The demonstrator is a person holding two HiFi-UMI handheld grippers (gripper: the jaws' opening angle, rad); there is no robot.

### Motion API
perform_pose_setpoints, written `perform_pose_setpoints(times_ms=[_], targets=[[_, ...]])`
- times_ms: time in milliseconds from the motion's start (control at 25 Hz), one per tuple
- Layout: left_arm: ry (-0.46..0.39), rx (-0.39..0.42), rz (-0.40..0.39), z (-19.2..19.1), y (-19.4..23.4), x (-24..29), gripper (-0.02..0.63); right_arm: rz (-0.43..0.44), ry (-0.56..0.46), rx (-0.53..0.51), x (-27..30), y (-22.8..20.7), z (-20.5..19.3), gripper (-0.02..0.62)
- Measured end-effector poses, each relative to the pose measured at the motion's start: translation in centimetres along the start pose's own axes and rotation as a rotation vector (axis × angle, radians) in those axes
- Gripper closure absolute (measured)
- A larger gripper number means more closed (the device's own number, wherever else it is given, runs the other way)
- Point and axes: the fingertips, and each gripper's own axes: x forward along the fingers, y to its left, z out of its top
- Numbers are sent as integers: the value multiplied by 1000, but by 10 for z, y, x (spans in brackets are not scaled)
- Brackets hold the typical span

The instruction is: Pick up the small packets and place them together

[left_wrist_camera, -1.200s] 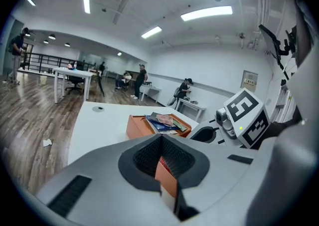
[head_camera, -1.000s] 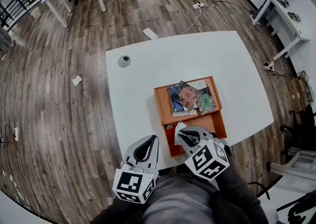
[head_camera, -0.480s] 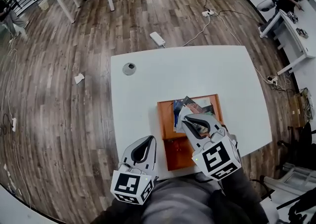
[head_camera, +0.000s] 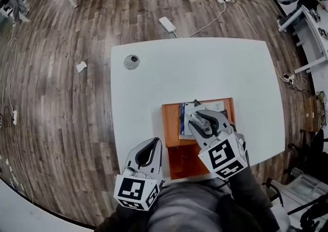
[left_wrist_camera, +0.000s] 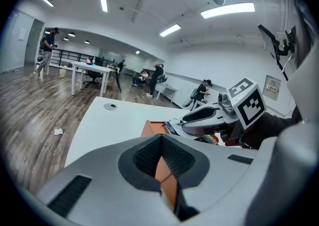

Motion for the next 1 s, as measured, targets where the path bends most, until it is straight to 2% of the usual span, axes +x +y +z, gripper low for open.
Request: perform_pose_setpoints(times_ms=[320,720,1000], targets=[[15,-1,-3,-4,-5,6,606,-7,-45,-2,-5,-6,6,356],[-16,35,-37,1,-15,-8,606,-138,-81,-29,-35,-11,14,356],[-20,56,-64,-5,-27,-23,606,-156,-81,-17,-51,7,7,356]])
